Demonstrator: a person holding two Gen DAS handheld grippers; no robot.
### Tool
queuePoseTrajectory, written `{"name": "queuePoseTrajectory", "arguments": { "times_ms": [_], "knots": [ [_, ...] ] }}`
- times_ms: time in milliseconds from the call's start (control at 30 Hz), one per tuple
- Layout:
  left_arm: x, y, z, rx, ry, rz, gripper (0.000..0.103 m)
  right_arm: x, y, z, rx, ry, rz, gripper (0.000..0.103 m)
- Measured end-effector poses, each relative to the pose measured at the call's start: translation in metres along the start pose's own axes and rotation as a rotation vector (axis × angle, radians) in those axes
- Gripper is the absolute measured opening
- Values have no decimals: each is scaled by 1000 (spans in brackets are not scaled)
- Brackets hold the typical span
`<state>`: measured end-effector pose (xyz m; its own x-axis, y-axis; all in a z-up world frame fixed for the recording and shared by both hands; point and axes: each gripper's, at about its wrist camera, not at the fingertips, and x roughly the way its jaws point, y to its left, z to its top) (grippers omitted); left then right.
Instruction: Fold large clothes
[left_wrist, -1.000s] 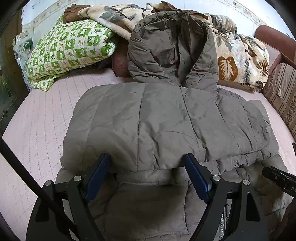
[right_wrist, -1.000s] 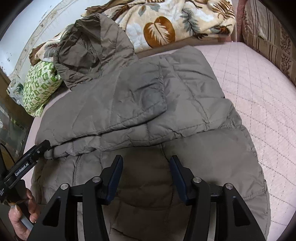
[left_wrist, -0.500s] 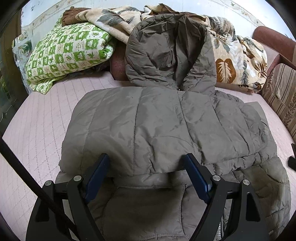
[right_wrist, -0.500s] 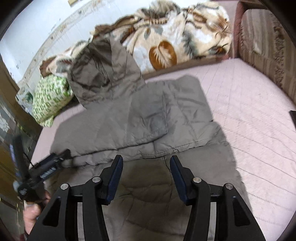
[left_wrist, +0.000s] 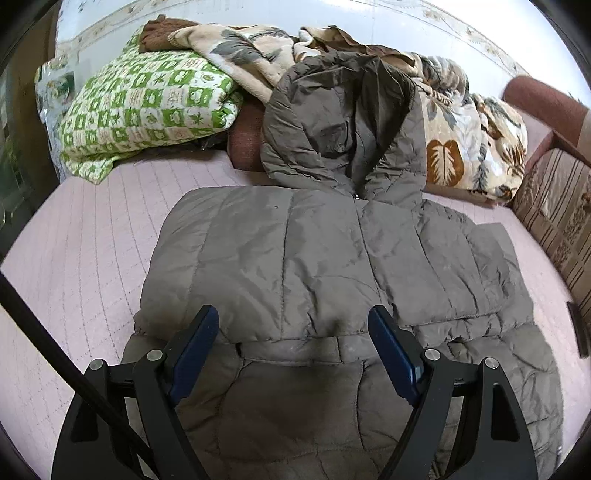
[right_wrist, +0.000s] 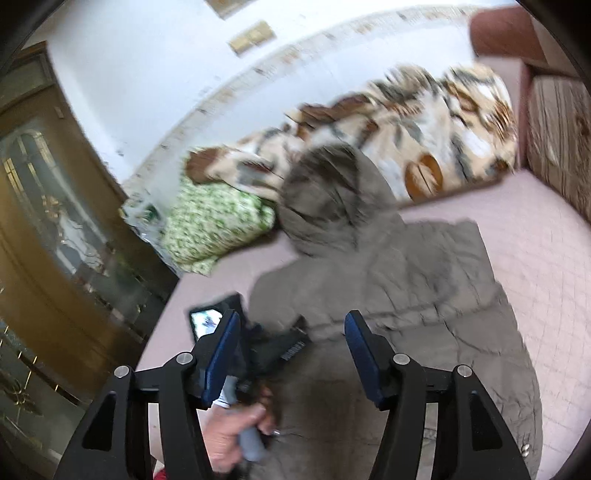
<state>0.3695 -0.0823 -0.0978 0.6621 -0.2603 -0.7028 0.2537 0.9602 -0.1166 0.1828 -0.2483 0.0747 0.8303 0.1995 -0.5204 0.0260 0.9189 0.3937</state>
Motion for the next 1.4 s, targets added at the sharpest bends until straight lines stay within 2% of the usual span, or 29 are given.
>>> {"name": "queuePoseTrajectory", "arguments": {
  "times_ms": [67,167,267,467,600,700,767,867,900,1033,1133,1400],
  "knots": [
    [-1,4,1,-17,4,-14,82,-4,15,5,-41,-18,1,64],
    [-1,6,2,-27,7,-20,82,1,25,8,-114,-34,-64,64],
    [2,10,4,-41,17,-27,82,19,16,12,-130,-10,-115,64],
    [8,18,10,-76,23,-28,82,47,-12,29,-114,19,-164,64],
    [11,23,14,-92,15,-20,82,72,-19,55,-161,27,-208,64],
    [14,25,18,-101,7,-13,82,94,-19,89,-216,14,-248,64],
    [16,27,20,-103,0,-1,82,117,-17,120,-235,26,-261,64],
    [19,30,23,-99,-4,16,82,144,-25,160,-110,49,-166,64],
    [20,32,24,-101,-3,16,82,154,-25,170,-106,57,-163,64],
    [26,35,25,-100,10,7,82,213,-15,206,-297,27,-331,68],
    [31,34,23,-95,26,-5,82,257,-35,223,-337,42,-404,68],
    [44,27,21,-53,36,3,82,346,-77,252,-372,77,-467,66]
  ]
}}
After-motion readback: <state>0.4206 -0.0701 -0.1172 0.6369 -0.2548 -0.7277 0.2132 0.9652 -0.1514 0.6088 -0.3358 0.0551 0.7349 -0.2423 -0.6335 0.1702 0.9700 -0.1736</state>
